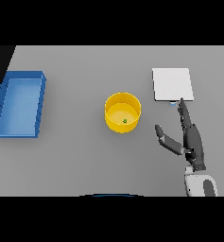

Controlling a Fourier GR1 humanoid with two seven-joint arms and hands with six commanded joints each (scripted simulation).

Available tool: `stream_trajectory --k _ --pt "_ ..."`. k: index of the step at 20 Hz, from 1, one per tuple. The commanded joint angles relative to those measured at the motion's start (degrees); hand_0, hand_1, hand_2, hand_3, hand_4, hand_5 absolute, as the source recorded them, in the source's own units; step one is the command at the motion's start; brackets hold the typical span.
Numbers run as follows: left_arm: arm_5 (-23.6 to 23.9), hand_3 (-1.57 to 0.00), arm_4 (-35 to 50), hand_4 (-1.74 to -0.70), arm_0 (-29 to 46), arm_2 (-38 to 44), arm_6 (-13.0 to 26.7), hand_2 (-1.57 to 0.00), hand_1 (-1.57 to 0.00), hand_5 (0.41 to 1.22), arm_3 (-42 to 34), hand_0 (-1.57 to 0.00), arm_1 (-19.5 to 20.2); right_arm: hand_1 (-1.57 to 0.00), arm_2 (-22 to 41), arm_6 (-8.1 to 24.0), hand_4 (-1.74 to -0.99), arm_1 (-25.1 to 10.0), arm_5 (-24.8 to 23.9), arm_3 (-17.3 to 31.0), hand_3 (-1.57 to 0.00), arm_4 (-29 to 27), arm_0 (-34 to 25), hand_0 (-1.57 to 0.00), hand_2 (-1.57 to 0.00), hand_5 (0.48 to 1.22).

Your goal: Pick up the red beaker and tilt it to pour out 1 green nut into yellow bowl. Pick up the yellow bowl and place it on the metallic measuring scale.

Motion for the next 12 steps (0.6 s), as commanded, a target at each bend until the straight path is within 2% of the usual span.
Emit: stream_trajectory --k 1,2,3,6,9,12 --pt "1.4 -1.41 2.6 -1.74 2.0 1.6 0.8 -1.56 -1.57 1.221 -0.6 -1.57 1.2 0.0 -0.2 -0.6 -1.22 0.0 0.2 1.0 0.0 -0.3 0.2 0.0 0.0 0.587" --pt "3.2 -1.43 5.6 -1.74 4.3 3.5 0.7 -1.57 -1.57 1.221 -1.9 -1.57 2.8 0.0 -0.2 -0.3 -1.222 -0.1 0.1 1.2 0.0 -0.1 -0.1 0.0 0.0 0.586" --pt "4.7 -1.43 8.3 -1.74 6.6 5.0 2.2 -1.57 -1.57 1.221 -3.5 -1.57 4.2 0.0 -0.2 -0.5 -1.226 -0.4 0.4 1.1 0.0 -0.3 -0.6 0.0 0.0 0.587" --pt "11.8 -1.43 15.7 -1.74 15.7 8.8 8.7 -1.57 -1.57 1.221 -10.6 -1.57 8.2 0.0 -0.1 -0.8 -1.217 -0.8 0.4 2.1 0.0 0.3 -0.9 0.0 0.0 0.599" --pt "18.5 -1.45 21.8 -1.74 26.2 10.5 15.2 -1.57 -1.57 1.221 -21.1 -1.57 11.6 0.0 0.1 -0.1 -1.209 -1.6 0.6 2.4 0.0 1.1 -1.6 0.0 0.0 0.62" --pt "25.0 -1.45 25.8 -1.74 36.1 10.5 22.4 -1.57 -1.57 1.221 -31.7 -1.57 14.5 0.0 0.6 -0.9 -1.21 -2.1 0.7 0.8 0.0 1.8 -0.4 0.0 0.0 0.649"
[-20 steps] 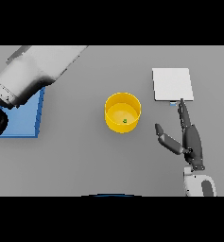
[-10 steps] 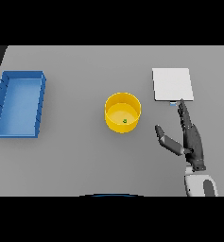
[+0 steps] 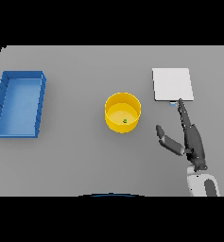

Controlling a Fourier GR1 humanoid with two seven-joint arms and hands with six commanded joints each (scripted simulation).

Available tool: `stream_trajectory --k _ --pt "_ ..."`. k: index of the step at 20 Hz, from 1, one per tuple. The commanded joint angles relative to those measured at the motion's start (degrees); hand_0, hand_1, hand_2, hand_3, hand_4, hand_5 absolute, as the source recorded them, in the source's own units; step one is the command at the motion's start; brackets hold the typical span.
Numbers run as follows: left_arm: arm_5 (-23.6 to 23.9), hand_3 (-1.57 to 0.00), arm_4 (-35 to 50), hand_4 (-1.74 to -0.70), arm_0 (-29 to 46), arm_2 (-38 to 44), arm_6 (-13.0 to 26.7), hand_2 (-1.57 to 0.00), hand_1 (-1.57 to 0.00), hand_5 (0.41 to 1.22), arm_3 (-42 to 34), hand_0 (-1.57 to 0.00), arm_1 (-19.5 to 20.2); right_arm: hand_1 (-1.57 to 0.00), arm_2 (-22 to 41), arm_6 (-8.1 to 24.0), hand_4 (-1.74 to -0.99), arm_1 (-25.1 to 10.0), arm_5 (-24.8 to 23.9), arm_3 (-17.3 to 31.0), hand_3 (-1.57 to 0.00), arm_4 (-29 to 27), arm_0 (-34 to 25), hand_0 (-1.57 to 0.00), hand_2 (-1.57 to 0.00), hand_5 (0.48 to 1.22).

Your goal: Pick up the red beaker and tilt it to pour out 1 green nut into yellow bowl. Pick up the yellow bowl and place it on the metallic measuring scale.

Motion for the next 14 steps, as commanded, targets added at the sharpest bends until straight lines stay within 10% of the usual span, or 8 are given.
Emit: stream_trajectory --k 1,9,14 --pt "1.9 -1.45 0.6 -1.74 2.6 -0.3 2.0 -1.57 -1.57 1.221 -3.0 -1.57 0.9 0.0 0.5 0.6 -1.206 0.6 0.0 0.7 0.0 0.4 -0.2 0.0 0.0 0.653" --pt "12.2 -1.51 5.7 -1.74 16.1 -2.9 5.9 -1.57 -1.57 1.221 -14.0 -1.57 3.1 0.0 0.3 0.2 -1.217 -0.2 0.4 -0.1 0.0 0.0 0.7 0.0 0.0 0.666" --pt "14.7 -1.55 8.3 -1.74 16.6 -7.4 5.9 -1.57 -1.57 0.967 -12.1 -1.57 3.2 0.0 0.7 0.5 -1.205 0.5 -0.1 0.1 0.0 0.6 -0.1 0.0 0.0 0.664"
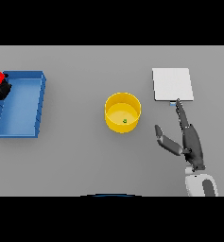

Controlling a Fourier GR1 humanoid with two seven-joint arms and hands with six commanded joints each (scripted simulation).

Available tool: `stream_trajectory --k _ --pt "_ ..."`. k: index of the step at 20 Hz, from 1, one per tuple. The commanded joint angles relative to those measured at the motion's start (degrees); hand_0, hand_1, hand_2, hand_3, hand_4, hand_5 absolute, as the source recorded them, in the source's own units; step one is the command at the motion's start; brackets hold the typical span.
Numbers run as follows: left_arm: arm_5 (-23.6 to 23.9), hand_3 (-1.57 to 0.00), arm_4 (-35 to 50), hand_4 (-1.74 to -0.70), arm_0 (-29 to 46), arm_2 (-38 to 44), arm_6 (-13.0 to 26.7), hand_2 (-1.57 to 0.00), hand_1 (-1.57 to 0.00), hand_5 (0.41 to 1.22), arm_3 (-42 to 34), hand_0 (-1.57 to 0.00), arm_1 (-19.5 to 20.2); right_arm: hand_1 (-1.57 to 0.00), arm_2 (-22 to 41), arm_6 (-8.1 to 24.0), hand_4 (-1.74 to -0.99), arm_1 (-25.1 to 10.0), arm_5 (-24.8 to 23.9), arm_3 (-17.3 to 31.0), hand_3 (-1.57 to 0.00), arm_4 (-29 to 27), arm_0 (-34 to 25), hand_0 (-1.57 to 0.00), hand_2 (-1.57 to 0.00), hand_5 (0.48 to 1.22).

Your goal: Pick up the red beaker and tilt it to pour out 1 green nut into yellow bowl. Pick up the yellow bowl and place it on the metallic measuring scale.

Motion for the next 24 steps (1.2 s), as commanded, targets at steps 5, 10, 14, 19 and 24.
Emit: stream_trajectory --k 5,10,14,19,24 --pt "-9.1 -0.9 5.5 -1.12 0.8 -3.2 0.1 -0.96 -0.94 0.778 -4.8 -1.17 3.9 0.0 0.1 -1.0 -1.187 -0.1 0.1 -0.7 0.0 -0.1 1.6 0.0 0.0 0.664" --pt "-15.3 -0.3 9.0 -0.85 1.1 -3.7 -0.1 -0.31 -0.31 0.698 -7.4 -0.38 6.3 0.0 -0.1 -0.5 -1.187 -0.5 0.1 -0.6 0.0 -0.1 1.8 0.0 0.0 0.667" --pt "-15.1 -0.12 9.4 -0.8 1.0 -3.1 -1.5 -0.13 -0.13 0.678 -7.2 -0.16 6.2 0.0 0.5 0.5 -1.187 -0.2 -0.1 -1.4 0.0 0.7 1.9 0.0 0.0 0.663" --pt "-13.7 -0.04 10.2 -0.79 0.3 -1.4 -4.6 -0.04 -0.04 0.671 -6.1 -0.05 5.1 0.0 1.7 3.3 -1.198 -1.2 -1.1 -1.6 0.0 4.7 0.8 0.0 0.0 0.662" --pt "-13.1 -0.01 10.0 -0.78 0.2 -1.8 -4.6 -0.01 -0.01 0.7 -6.0 -0.02 4.2 0.0 4.7 2.8 -1.221 -6.0 5.0 -0.4 0.0 7.4 -6.2 0.0 0.0 0.709"
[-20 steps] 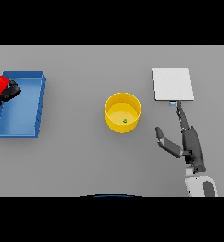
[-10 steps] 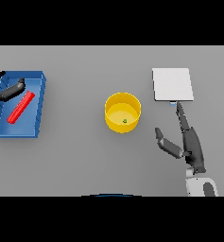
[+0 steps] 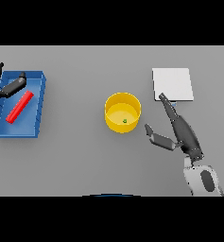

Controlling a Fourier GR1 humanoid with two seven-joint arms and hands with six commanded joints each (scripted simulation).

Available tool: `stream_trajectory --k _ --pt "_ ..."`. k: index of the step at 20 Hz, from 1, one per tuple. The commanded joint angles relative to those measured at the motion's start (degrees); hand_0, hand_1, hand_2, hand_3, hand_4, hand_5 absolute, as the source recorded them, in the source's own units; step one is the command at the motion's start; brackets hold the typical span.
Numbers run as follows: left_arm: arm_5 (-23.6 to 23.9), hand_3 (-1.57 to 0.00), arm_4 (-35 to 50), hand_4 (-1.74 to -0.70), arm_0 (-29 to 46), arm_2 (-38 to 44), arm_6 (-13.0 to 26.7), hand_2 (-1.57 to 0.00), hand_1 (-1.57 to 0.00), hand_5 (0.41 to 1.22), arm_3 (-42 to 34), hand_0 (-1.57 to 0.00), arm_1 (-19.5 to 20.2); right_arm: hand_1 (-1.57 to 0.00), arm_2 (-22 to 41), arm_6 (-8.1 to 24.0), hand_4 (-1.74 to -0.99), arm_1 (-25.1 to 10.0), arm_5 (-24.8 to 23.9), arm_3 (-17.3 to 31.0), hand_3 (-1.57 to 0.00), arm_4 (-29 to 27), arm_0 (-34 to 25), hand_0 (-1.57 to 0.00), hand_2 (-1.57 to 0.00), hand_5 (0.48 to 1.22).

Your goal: Pick up the red beaker and tilt it to pour out 1 green nut into yellow bowl. Pick up the yellow bowl and place it on the metallic measuring scale.

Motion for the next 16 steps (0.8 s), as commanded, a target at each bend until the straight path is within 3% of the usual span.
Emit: stream_trajectory --k 1,5,6,9,16 --pt "0.4 -0.01 -0.2 -0.79 0.1 -0.3 0.0 -0.01 -0.01 0.704 -0.2 -0.01 -0.3 0.0 0.6 0.5 -1.234 -1.3 1.7 0.2 0.0 0.5 -1.2 0.0 0.0 0.707" --pt "0.1 0.0 0.1 -0.79 0.2 0.1 -0.7 0.0 0.0 0.709 -0.8 0.0 0.6 0.0 4.8 4.0 -1.282 -7.1 5.5 1.8 0.0 8.5 -7.8 0.0 0.0 0.677" --pt "-0.1 0.0 0.1 -0.8 0.2 0.1 -0.6 0.0 0.0 0.708 -0.2 0.0 0.4 0.0 6.1 2.2 -1.279 -9.0 6.2 2.9 0.0 10.9 -9.4 0.0 0.0 0.671" --pt "0.0 0.0 0.0 -0.79 -0.2 -0.2 -0.3 0.0 0.0 0.716 -0.6 0.0 0.1 0.0 10.1 1.6 -1.276 -11.4 9.1 5.7 0.0 16.1 -15.2 0.0 0.0 0.666" --pt "-0.2 0.0 -0.4 -0.8 -0.8 -0.5 -0.4 0.0 0.0 0.72 0.4 0.0 -0.5 0.0 15.8 -1.8 -1.276 -12.4 15.2 12.6 0.0 19.7 -24.4 0.0 0.0 0.67"
